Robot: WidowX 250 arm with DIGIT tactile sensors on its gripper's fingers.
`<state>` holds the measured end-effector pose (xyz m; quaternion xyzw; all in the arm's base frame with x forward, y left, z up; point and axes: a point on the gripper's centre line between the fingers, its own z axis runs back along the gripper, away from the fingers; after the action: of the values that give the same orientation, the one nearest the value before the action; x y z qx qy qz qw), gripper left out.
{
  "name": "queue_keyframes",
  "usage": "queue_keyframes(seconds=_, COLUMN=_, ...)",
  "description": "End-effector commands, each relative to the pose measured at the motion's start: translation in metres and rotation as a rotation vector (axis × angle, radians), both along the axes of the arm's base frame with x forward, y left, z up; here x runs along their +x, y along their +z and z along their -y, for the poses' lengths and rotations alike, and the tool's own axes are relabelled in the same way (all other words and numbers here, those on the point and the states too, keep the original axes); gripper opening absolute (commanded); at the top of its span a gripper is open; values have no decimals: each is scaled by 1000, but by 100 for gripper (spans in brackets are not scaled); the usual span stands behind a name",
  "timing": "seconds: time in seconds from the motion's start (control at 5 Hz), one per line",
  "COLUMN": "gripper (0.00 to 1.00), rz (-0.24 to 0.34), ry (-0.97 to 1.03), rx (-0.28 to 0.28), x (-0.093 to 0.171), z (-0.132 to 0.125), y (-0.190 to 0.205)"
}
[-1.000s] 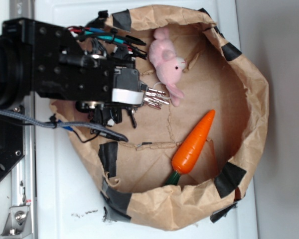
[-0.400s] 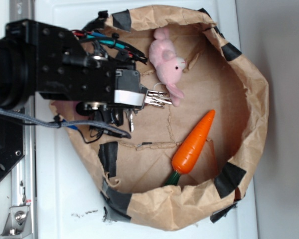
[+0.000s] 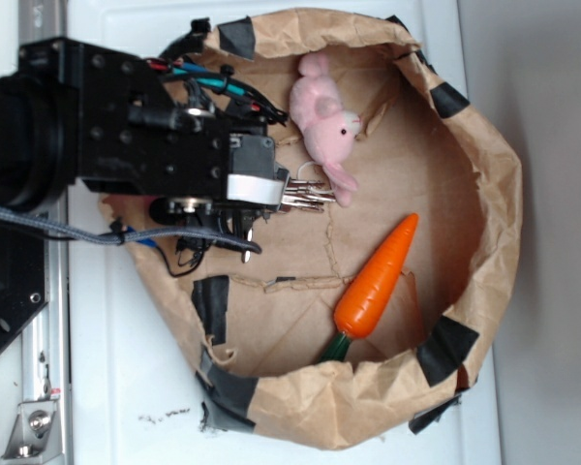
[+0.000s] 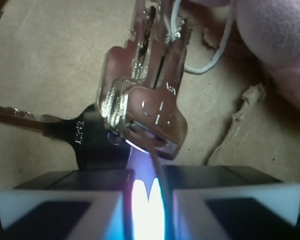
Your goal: Grab the silver keys.
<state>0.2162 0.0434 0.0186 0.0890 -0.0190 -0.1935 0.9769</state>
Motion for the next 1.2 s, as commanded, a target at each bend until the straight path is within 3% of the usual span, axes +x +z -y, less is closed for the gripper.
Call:
queue_keyframes(seconds=0.0, gripper=0, rz=17, ry=-11, rx=13, x=10, z=7, y=3)
queue_keyframes(seconds=0.2, gripper=0, rz=9, ry=-13, rx=20, x=10, z=7, y=3)
queue_keyframes(seconds=0.4, gripper=0, rz=-58, ry=27, rx=60, x=11, z=12, y=25)
queue_keyframes(seconds=0.6, gripper=0, rz=-133, ry=107, rx=39, x=12, z=24, y=75)
queue_keyframes(seconds=0.8, gripper=0, rz=-152, ry=131, rx=-47, x=13, z=29, y=126)
queue_keyframes(seconds=1.0, gripper=0, rz=-109, ry=106, rx=-149, x=11, z=20, y=150)
